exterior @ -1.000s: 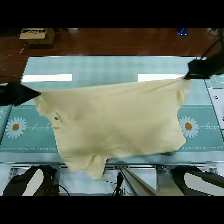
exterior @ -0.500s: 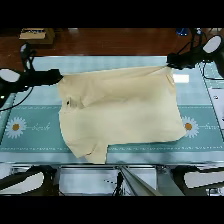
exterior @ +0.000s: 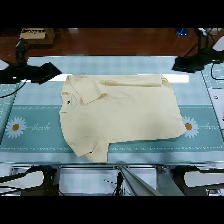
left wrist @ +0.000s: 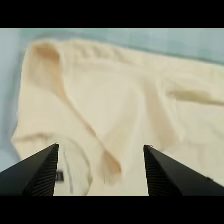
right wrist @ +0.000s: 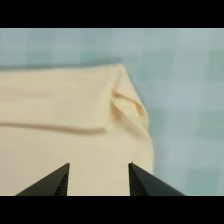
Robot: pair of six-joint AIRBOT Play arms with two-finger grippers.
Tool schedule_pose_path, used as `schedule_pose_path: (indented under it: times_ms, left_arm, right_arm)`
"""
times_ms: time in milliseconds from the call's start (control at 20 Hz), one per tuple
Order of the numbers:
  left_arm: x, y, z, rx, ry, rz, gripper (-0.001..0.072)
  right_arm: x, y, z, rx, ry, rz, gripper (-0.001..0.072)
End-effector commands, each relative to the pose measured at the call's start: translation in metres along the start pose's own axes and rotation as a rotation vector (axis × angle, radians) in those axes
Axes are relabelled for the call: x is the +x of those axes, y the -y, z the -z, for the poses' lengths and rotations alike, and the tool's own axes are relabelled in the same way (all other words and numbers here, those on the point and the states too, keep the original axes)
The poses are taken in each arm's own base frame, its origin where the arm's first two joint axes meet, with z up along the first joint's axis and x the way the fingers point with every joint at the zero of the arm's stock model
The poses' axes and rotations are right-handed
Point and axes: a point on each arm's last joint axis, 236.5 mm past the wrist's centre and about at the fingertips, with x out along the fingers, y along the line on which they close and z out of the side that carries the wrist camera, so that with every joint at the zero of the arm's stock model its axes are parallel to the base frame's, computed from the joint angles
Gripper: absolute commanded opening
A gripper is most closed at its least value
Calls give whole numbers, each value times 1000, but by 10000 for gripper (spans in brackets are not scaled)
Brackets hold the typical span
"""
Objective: Fold the shirts.
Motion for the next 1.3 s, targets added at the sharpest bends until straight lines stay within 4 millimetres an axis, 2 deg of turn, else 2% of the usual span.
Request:
schedule_pose_path:
  times_ms: [0, 50, 100, 200, 300, 450, 750, 850, 950, 1000, 1050, 1100, 1200, 1250]
  left_arm:
    - [-36, -36, 98, -140, -358, -84, 610]
    - [-40, -56, 131, -166, -421, -171, 610]
    - [-41, -68, 164, -183, -473, -214, 610]
    - [-40, -70, 224, -221, -562, -208, 610]
    - [-33, -60, 259, -271, -592, -157, 614]
    - [-19, -40, 278, -298, -599, -38, 628]
    - [-8, -34, 313, -253, -705, -14, 627]
    - [4, -31, 313, -238, -694, -16, 627]
    - [20, -17, 306, -260, -656, 24, 604]
    - [25, -10, 307, -244, -658, 47, 478]
    - [27, -6, 310, -211, -669, 67, 152]
    - [27, -4, 312, -190, -678, 71, 22]
    - [27, -4, 312, -189, -678, 72, 22]
    - [27, -4, 312, -189, -678, 72, 22]
  right_arm:
    - [-37, 62, 90, 57, -273, 111, 460]
    - [-36, 62, 110, 123, -292, 48, 461]
    - [-36, 58, 132, 186, -308, -28, 475]
    - [-34, 48, 170, 261, -313, -142, 493]
    - [-32, 41, 189, 327, -269, -205, 549]
    - [-29, 38, 199, 373, -216, -227, 549]
    - [-29, 34, 198, 378, -205, -239, 547]
    - [-29, 34, 198, 378, -205, -240, 546]
    - [-30, 33, 198, 387, -209, -243, 545]
    - [-30, 32, 199, 390, -213, -247, 546]
    - [-31, 30, 200, 390, -220, -255, 546]
    - [-31, 31, 202, 381, -228, -250, 578]
    - [-28, 48, 219, 356, -275, -168, 593]
    - [-24, 57, 234, 365, -312, -134, 592]
